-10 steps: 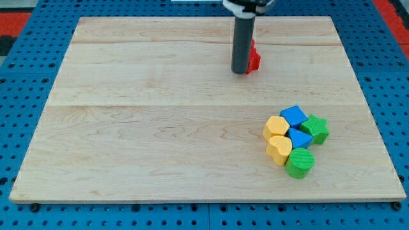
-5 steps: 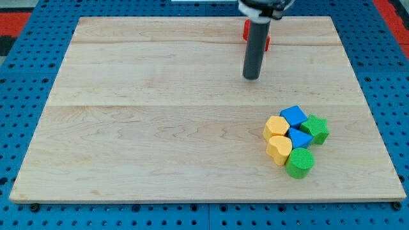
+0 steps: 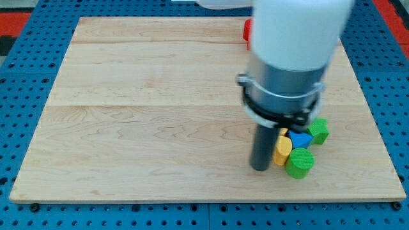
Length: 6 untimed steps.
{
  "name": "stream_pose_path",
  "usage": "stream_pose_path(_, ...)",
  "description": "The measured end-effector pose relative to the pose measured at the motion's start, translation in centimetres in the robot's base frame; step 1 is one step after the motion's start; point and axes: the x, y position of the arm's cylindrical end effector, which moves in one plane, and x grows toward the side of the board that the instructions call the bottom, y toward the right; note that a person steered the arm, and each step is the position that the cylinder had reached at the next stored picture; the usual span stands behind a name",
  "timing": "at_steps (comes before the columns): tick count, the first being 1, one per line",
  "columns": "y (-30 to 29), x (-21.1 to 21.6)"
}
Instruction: Slide the group of blocks up a bit
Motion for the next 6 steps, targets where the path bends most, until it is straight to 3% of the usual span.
stream_pose_path(1,4.0,0.5)
stream_pose_path(3,5.0,1.0)
stream_pose_path(6,2.5,-3.8)
